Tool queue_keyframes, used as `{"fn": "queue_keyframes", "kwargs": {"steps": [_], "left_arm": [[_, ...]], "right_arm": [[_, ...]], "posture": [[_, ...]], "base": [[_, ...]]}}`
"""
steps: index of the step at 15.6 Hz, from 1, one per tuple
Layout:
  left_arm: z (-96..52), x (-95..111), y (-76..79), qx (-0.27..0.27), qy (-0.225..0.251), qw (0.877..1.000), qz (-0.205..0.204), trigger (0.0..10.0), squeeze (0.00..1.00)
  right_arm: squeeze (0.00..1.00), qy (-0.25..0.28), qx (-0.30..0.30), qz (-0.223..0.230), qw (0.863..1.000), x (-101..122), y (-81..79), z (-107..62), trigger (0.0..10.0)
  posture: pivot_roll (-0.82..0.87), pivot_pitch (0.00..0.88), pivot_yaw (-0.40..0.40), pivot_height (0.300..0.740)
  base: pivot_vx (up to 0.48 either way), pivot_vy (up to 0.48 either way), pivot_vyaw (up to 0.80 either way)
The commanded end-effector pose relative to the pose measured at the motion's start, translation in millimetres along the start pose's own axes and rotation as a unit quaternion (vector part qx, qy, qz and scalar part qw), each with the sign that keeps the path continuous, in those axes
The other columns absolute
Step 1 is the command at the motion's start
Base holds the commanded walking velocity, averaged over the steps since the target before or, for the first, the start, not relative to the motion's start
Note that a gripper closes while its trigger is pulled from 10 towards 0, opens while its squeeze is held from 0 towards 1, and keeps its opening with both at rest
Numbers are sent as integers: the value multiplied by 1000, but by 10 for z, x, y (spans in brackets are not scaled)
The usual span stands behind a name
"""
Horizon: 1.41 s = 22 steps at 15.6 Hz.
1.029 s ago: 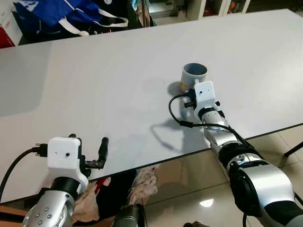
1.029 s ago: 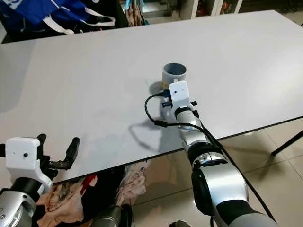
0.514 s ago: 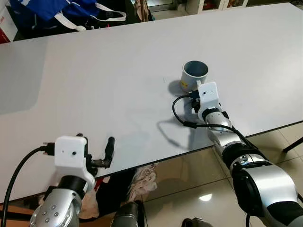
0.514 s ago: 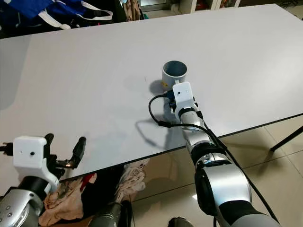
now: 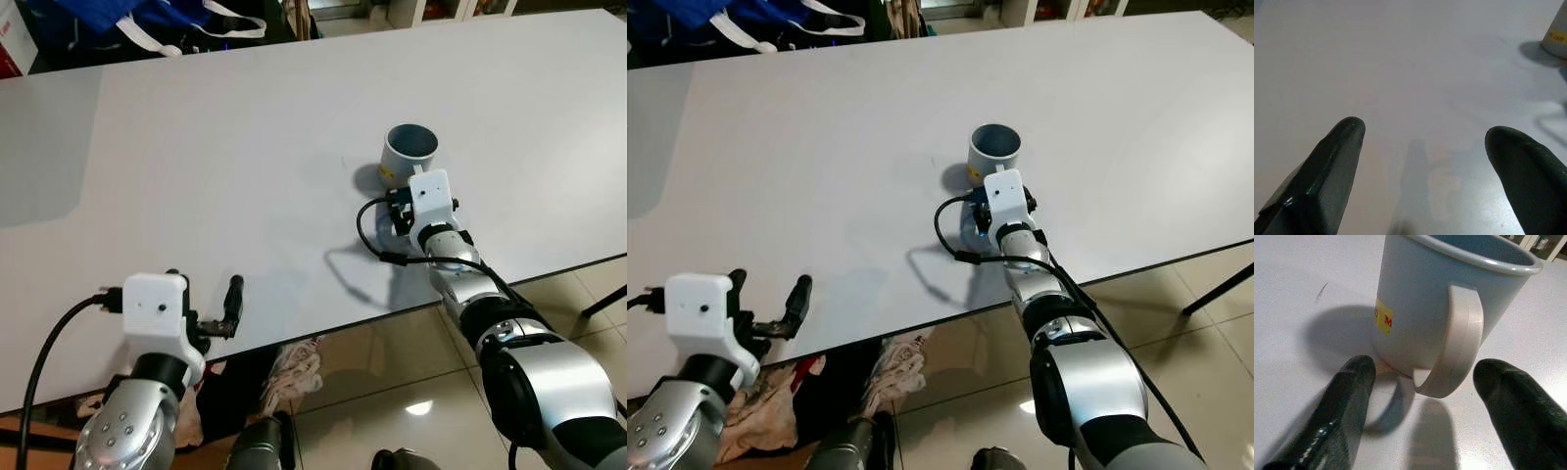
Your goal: Setting the table
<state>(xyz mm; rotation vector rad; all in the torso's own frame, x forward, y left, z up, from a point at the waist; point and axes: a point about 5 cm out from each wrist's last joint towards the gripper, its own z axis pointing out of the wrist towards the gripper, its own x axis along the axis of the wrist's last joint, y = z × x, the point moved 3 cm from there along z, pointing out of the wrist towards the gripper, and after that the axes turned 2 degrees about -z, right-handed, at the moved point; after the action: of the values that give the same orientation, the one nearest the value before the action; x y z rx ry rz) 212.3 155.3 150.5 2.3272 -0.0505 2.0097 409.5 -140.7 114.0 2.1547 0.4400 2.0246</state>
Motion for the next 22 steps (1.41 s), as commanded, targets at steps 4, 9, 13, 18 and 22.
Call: {"fn": "queue_keyframes", "kwargs": {"steps": [4, 9, 13, 18, 22], "left_arm": [[79, -18, -5, -1, 1, 1000, 2, 10000, 0], [251, 30, 29, -15, 20, 1000, 4, 10000, 0], [365, 50, 59, -25, 29, 999, 1, 10000, 0], [415, 51, 82, -38, 31, 999, 4, 10000, 0], [408, 50, 70, -42, 29, 999, 7, 10000, 0]], "right_arm": [[1000, -1, -16, -8, 1000, 11, 90, 9, 10000], [1000, 39, -19, -20, 999, 162, 70, 30, 10000], [1000, 51, -24, -11, 998, 189, 93, 25, 10000], [1000, 39, -26, -8, 999, 82, 89, -15, 10000], [1000, 25, -20, -5, 999, -4, 28, -42, 10000]], "posture": [[159, 122, 25, 740], [121, 77, 28, 740], [84, 49, 40, 740], [79, 49, 58, 740], [84, 50, 71, 740]], "base": [[0, 0, 106], [0, 0, 0], [0, 0, 0], [0, 0, 0], [0, 0, 0]]}}
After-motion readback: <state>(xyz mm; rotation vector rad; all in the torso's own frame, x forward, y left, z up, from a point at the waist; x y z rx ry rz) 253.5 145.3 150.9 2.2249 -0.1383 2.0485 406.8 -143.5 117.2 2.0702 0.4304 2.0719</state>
